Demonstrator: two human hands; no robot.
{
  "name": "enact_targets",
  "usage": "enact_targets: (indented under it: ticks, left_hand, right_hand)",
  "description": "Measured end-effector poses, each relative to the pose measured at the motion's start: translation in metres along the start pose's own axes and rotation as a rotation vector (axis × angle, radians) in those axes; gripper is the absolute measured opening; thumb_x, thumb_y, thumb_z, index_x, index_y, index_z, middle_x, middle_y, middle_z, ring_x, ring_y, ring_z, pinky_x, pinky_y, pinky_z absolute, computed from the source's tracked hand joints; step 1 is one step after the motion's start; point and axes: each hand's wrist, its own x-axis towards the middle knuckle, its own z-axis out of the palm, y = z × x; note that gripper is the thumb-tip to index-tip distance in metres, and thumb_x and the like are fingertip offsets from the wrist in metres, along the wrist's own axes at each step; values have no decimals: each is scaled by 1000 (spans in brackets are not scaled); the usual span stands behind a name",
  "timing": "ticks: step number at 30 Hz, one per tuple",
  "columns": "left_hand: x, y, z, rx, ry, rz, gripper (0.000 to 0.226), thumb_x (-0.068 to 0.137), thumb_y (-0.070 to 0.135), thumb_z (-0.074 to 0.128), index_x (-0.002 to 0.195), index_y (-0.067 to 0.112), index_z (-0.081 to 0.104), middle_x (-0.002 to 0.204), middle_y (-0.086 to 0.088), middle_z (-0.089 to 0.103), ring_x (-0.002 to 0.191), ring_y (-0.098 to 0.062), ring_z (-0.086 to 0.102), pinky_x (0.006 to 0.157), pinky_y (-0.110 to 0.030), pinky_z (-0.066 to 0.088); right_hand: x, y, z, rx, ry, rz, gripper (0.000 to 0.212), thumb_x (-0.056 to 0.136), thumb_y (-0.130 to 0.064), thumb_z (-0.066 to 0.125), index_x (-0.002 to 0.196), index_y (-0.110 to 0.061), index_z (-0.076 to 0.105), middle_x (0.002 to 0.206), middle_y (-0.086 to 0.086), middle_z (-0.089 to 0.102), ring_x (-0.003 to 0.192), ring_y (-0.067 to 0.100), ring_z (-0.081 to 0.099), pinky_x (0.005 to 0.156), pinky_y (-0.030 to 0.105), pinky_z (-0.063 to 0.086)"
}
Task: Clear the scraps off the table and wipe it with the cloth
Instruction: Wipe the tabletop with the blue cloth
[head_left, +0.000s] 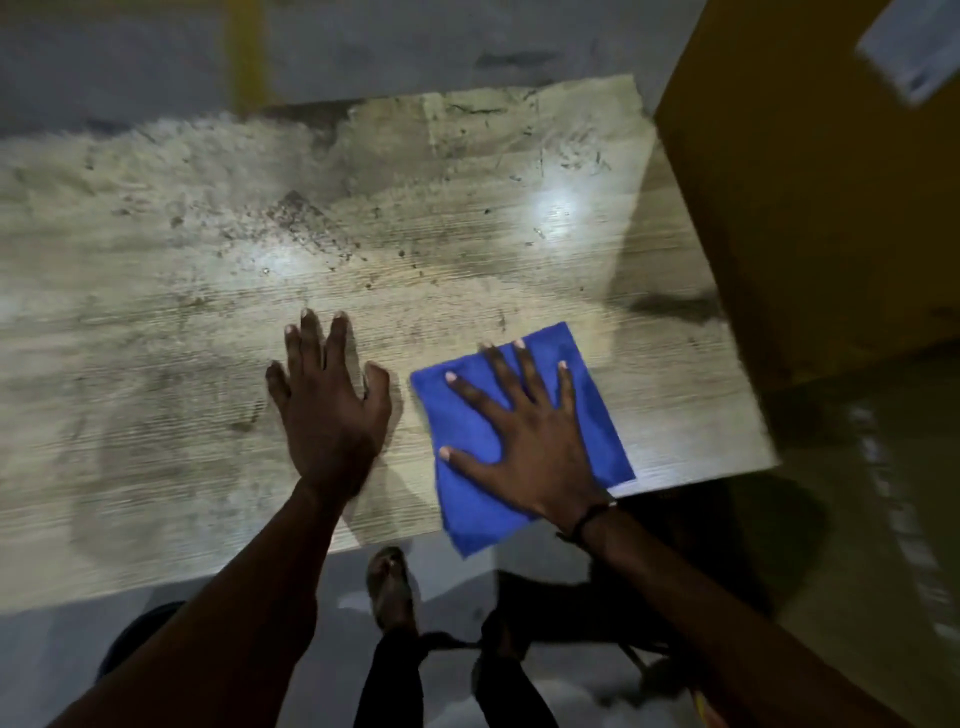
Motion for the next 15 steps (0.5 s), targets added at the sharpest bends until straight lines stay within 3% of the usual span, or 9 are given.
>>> enact_targets:
  ticks: [6, 10, 15]
  left_hand:
    - [0, 3, -1, -1, 0, -4, 69, 99, 45, 47, 162, 23, 35, 173, -10, 24, 160, -31, 21, 125, -59, 17]
    - [1, 2, 2, -1, -5, -4, 69, 99, 46, 46, 162, 23, 35, 173, -10, 24, 160, -31, 20, 125, -59, 17]
    - [1, 0, 2, 20, -50, -4, 71, 99, 46, 43, 165, 23, 29, 174, -10, 19, 160, -32, 18, 125, -60, 16]
  right_hand:
    - [38, 90, -22, -103, 46, 286, 81, 87, -90, 33, 159, -54, 26, 175, -6, 14, 161, 27, 11, 121, 68, 15]
    - [91, 82, -18, -19, 58, 395, 83, 86, -91, 31, 160, -52, 27, 175, -2, 14, 161, 32, 9, 122, 71, 8]
    - [51, 21, 2, -24, 32, 73, 81, 89, -86, 40, 160, -50, 27, 175, -4, 11, 162, 25, 3, 125, 66, 4]
